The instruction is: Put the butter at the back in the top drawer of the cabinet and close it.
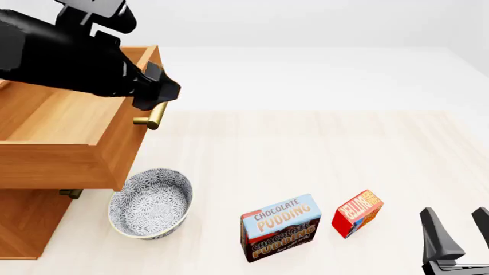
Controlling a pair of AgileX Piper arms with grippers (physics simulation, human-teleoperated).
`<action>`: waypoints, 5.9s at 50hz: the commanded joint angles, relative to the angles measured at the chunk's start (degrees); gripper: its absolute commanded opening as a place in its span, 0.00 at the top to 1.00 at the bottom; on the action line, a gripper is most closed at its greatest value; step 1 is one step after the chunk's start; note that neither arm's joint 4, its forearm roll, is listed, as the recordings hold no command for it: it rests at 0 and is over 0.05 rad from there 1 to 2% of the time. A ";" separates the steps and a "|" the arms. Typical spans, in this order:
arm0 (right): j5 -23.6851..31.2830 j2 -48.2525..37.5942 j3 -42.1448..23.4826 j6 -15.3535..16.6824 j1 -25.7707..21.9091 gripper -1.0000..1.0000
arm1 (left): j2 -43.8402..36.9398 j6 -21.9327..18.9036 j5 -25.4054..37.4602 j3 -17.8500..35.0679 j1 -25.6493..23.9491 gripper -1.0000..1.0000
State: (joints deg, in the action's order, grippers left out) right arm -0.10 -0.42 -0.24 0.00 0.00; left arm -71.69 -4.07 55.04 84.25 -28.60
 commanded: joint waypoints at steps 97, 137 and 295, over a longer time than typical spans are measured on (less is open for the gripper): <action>0.00 0.00 0.00 0.00 0.00 0.00 | -36.02 -1.37 -5.26 17.85 -20.50 0.00; 0.00 0.00 0.00 0.00 0.00 0.00 | -48.78 -1.35 -0.90 31.02 -25.90 0.00; 0.00 0.00 0.00 0.00 0.00 0.00 | -72.81 3.59 9.03 57.07 -32.57 0.00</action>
State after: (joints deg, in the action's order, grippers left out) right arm -0.10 -0.42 -0.24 0.00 0.00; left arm -144.10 -0.54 64.15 141.15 -61.27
